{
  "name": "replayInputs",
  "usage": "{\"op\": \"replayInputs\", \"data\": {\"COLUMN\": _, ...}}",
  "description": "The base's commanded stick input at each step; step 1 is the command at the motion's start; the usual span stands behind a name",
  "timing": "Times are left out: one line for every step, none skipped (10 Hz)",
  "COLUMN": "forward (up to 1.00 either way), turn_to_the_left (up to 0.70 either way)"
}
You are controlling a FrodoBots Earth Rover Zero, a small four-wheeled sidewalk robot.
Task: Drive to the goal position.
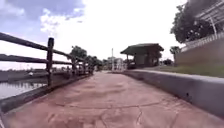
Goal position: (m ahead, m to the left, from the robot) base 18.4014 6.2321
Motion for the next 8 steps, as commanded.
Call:
{"op": "replayInputs", "data": {"forward": 1.00, "turn_to_the_left": 0.00}}
{"op": "replayInputs", "data": {"forward": 1.00, "turn_to_the_left": 0.00}}
{"op": "replayInputs", "data": {"forward": 1.00, "turn_to_the_left": 0.00}}
{"op": "replayInputs", "data": {"forward": 1.00, "turn_to_the_left": 0.00}}
{"op": "replayInputs", "data": {"forward": 1.00, "turn_to_the_left": 0.00}}
{"op": "replayInputs", "data": {"forward": 1.00, "turn_to_the_left": 0.00}}
{"op": "replayInputs", "data": {"forward": 1.00, "turn_to_the_left": 0.00}}
{"op": "replayInputs", "data": {"forward": 1.00, "turn_to_the_left": 0.00}}
